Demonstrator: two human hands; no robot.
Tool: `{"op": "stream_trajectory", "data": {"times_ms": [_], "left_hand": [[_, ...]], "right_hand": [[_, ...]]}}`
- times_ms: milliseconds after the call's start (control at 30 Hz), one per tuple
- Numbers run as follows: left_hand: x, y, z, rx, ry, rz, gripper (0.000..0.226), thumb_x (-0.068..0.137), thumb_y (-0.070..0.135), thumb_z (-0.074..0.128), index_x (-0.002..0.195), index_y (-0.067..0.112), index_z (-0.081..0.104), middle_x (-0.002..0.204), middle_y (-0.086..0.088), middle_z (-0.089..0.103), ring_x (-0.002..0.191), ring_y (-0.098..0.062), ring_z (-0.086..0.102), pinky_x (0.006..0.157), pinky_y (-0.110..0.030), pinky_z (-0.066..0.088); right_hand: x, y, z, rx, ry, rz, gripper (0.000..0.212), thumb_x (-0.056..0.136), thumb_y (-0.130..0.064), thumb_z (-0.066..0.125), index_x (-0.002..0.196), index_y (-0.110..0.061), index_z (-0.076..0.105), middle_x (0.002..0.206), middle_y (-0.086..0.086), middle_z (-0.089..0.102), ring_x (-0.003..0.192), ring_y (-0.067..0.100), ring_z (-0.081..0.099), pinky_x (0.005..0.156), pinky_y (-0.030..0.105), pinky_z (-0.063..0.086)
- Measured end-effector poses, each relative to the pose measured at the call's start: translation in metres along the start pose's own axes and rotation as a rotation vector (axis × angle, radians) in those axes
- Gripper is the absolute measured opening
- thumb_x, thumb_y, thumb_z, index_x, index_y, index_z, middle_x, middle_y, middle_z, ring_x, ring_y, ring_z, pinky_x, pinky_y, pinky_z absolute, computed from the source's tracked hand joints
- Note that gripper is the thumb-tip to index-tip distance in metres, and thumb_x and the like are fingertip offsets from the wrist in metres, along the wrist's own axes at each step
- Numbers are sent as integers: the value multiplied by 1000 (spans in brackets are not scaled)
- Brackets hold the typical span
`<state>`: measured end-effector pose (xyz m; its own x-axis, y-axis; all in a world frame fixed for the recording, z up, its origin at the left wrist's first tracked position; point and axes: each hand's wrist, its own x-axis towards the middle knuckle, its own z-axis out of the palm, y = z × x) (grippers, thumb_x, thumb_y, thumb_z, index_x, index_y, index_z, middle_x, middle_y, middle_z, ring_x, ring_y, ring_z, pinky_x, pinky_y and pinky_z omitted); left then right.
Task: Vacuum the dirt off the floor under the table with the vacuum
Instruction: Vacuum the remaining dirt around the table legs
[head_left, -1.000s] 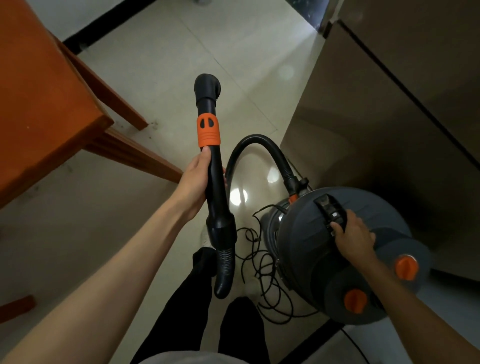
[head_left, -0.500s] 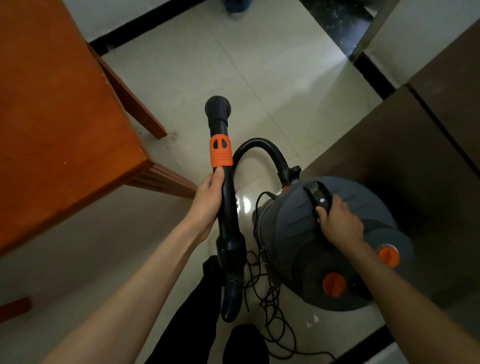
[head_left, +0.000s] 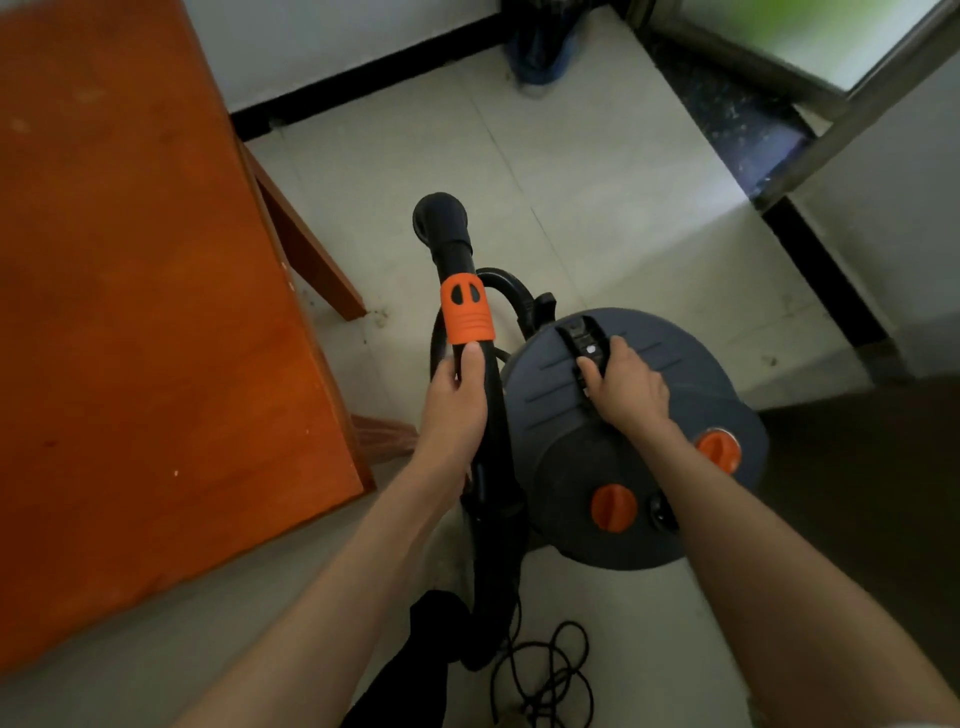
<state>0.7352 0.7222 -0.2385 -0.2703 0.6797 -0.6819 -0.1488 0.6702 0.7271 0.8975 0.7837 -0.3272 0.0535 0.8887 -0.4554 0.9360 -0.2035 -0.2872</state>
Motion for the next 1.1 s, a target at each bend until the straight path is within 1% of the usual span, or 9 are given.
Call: {"op": "stream_trajectory", "data": {"times_ms": [100,267,433,567,700,833,933,1000,1100], "left_hand": [[21,19,1,-22,35,0,33,96,45,36,113,22,52,93,-9,61,90,-26,60,90,-45,50],[53,50,-6,-23,71,41,34,97,45,36,112,20,52,91,-9,59,92,-27,60,89,-44,48],[76,69,-17,-20,102,64,34,97,46,34,115,22,49,106,-12,59,101,-28,58,94,-48,47],[96,77,-18,0,111,42,29,97,47,34,110,25,48,104,-10,61,97,-24,60,90,-43,49],[116,86,-12,26,106,24,37,96,50,35,118,25,49,105,-7,61,97,-22,60,88,-40,49],[133,98,-4,-11,106,-40,32,96,48,36,114,26,50,101,-5,62,93,-20,60,80,-33,47],[147,109,1,-42,139,-67,26,97,47,36,99,27,54,90,-4,63,80,-18,60,70,-30,47],[159,119,7,-46,174,-65,26,97,47,37,93,28,54,85,-6,63,75,-19,61,69,-32,49],[180,135,18,-56,217,-55,36,95,51,38,94,21,58,88,-11,64,80,-26,62,82,-45,52]], "right_hand": [[36,-26,-8,32,-21,-12,47,98,-44,40,127,-8,41,125,19,55,113,40,54,90,46,42],[87,-61,-17,72,53,-19,50,99,-44,38,134,-8,38,128,19,52,114,39,52,89,46,42],[95,-64,-9,-160,210,-66,58,102,-42,28,152,-14,15,128,19,49,113,34,49,94,44,35],[106,-62,-10,-154,298,-78,54,101,-41,30,150,-18,25,113,14,56,101,28,53,91,41,33],[123,-59,-11,-113,345,-103,47,100,-38,36,143,-17,41,100,13,57,90,27,52,86,39,33],[154,-62,-29,-146,306,-140,45,101,-37,34,142,-22,43,98,15,53,89,28,49,87,39,31],[189,-68,-46,-156,297,-156,45,101,-38,32,144,-24,40,100,15,52,92,28,48,90,39,30],[219,-73,-59,-142,305,-183,45,101,-37,33,144,-24,40,99,16,51,90,29,48,91,40,30],[263,-83,-78,-108,314,-222,44,101,-35,35,144,-24,41,98,17,52,88,30,49,91,40,30]]}}
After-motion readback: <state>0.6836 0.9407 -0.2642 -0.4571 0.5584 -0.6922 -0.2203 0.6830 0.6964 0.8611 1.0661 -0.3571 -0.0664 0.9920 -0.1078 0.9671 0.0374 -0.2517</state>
